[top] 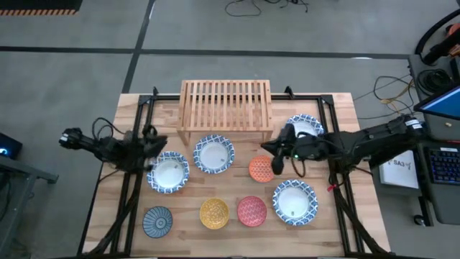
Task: Place and stack bowls onto a shelf
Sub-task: Put the white patterned bowl on the shelf
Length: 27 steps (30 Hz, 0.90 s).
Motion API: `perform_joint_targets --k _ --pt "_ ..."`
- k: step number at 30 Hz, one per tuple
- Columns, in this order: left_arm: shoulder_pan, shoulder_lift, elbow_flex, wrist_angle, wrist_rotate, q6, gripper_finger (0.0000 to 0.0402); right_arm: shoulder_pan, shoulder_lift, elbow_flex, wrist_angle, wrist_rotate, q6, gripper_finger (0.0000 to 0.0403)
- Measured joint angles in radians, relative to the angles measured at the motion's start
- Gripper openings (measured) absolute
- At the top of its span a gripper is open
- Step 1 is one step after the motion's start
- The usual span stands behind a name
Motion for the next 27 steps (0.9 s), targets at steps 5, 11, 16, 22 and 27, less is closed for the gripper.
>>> perform_joint_targets --k 5,11,16,22,27 --pt "-0.001 0.048 0.0 0.1 0.157 0.108 0.0075 -0.034 0.139 0.141 -0.098 -0.008 -0.073 0.0012" --pt "-0.001 0.108 0.0 0.036 0.135 0.11 0.0075 -0.036 0.309 0.342 -0.256 -0.012 -0.17 0.0012" --pt "-0.001 0.153 0.0 0.159 0.128 0.075 0.0075 -0.028 0.435 0.477 -0.318 -0.091 -0.224 0.0012" --pt "-0.001 0.176 0.0 0.236 0.176 0.103 0.0075 0.006 0.571 0.592 -0.33 -0.14 -0.249 0.0012" --pt "-0.001 0.168 0.0 0.235 0.176 0.117 0.0075 0.014 0.678 0.696 -0.378 -0.139 -0.247 0.0012"
